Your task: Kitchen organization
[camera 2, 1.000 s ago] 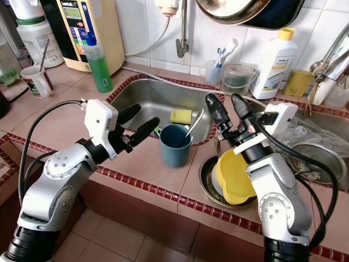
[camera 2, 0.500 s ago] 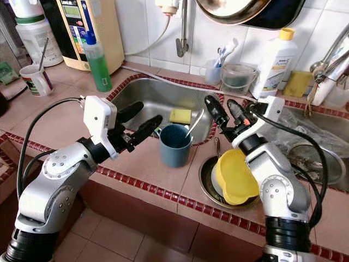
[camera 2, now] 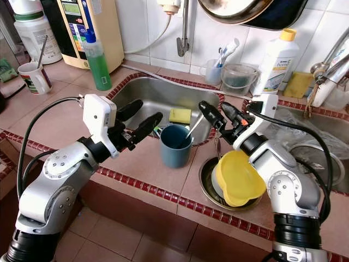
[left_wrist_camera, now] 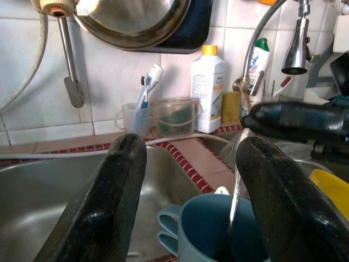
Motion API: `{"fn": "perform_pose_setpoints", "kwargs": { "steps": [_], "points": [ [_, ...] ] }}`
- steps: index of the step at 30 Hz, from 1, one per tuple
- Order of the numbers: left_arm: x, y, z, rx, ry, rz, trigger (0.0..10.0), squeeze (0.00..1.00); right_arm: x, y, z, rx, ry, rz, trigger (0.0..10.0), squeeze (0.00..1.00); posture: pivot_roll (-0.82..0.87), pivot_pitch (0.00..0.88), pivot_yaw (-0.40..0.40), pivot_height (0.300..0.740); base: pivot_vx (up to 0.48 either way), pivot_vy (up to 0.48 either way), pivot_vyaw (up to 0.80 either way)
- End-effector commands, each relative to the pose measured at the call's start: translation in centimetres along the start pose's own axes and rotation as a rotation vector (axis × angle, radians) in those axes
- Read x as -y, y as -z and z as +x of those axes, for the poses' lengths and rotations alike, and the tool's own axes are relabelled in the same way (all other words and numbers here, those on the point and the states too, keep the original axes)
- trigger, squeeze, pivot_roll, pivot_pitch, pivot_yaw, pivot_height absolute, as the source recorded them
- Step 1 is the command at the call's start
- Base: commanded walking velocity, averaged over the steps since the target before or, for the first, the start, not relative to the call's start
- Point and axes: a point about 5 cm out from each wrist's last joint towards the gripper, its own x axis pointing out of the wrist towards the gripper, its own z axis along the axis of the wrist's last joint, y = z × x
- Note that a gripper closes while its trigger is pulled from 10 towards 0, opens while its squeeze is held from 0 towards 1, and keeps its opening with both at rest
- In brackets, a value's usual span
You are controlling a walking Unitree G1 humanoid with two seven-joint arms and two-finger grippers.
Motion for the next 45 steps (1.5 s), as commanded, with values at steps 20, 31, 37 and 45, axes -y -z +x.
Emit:
{"fn": "perform_pose_setpoints", "kwargs": {
  "steps": [20,31,37,45],
  "points": [
    [2.2,-0.4,-0.2,0.024,0.090,-0.030,10.0,0.00,1.0,0.3,-0.1,-0.123,-0.058,0.044,1.7,0.00,-0.04,0.019,-0.044,0.740,0.000,0.000,0.00],
    [4.0,-0.7,-1.0,0.021,0.171,-0.068,10.0,0.00,1.5,0.1,1.1,-0.129,-0.068,0.050,10.0,0.00,-0.02,0.039,-0.054,0.740,0.000,0.000,0.00],
    [4.1,-1.0,-1.1,0.021,0.179,-0.065,10.0,0.00,2.0,0.5,1.8,-0.145,-0.083,0.068,9.9,0.00,-0.02,0.043,-0.054,0.740,0.000,0.000,0.00],
    [4.2,-1.5,-1.2,0.024,0.181,-0.066,10.0,0.00,2.2,1.2,2.3,-0.160,-0.093,0.104,10.0,0.00,-0.01,0.047,-0.060,0.740,0.000,0.000,0.00]
  ]
}}
